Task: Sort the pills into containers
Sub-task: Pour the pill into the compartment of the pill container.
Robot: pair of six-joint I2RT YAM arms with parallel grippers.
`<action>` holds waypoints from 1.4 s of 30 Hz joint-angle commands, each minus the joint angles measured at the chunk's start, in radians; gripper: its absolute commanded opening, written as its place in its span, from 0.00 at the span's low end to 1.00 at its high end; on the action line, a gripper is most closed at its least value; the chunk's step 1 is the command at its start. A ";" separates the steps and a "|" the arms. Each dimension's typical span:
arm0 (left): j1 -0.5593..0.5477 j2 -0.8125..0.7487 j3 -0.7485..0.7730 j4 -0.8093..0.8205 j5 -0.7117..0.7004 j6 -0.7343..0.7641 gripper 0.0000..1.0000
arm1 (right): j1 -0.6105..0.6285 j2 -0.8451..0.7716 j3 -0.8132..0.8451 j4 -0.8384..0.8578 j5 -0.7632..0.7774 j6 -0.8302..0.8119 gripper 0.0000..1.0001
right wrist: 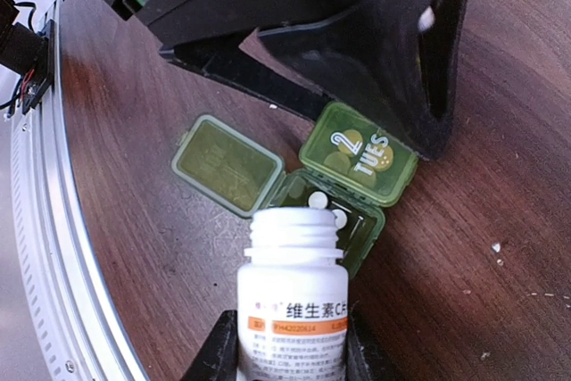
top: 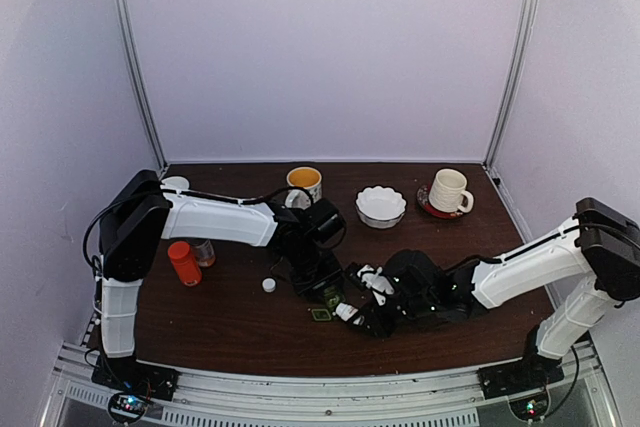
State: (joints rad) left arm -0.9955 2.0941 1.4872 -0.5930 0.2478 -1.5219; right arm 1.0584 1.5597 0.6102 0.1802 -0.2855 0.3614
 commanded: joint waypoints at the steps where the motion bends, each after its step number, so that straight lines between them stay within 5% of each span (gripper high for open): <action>1: -0.001 0.026 -0.021 -0.034 0.023 -0.010 0.35 | -0.005 -0.050 -0.011 0.024 0.023 -0.023 0.05; 18: -0.001 0.028 -0.024 -0.034 0.025 -0.011 0.35 | -0.001 0.007 -0.024 0.025 0.013 -0.019 0.05; 33: -0.002 0.032 -0.020 -0.034 0.028 -0.011 0.35 | 0.002 -0.111 0.008 -0.068 0.049 -0.050 0.06; 42: -0.003 0.034 -0.019 -0.034 0.030 -0.009 0.35 | 0.003 0.025 0.029 -0.071 0.031 -0.024 0.05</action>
State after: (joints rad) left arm -0.9958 2.0945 1.4872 -0.5938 0.2554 -1.5219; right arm 1.0595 1.5425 0.6098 0.1326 -0.2615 0.3218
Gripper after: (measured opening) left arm 0.406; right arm 0.300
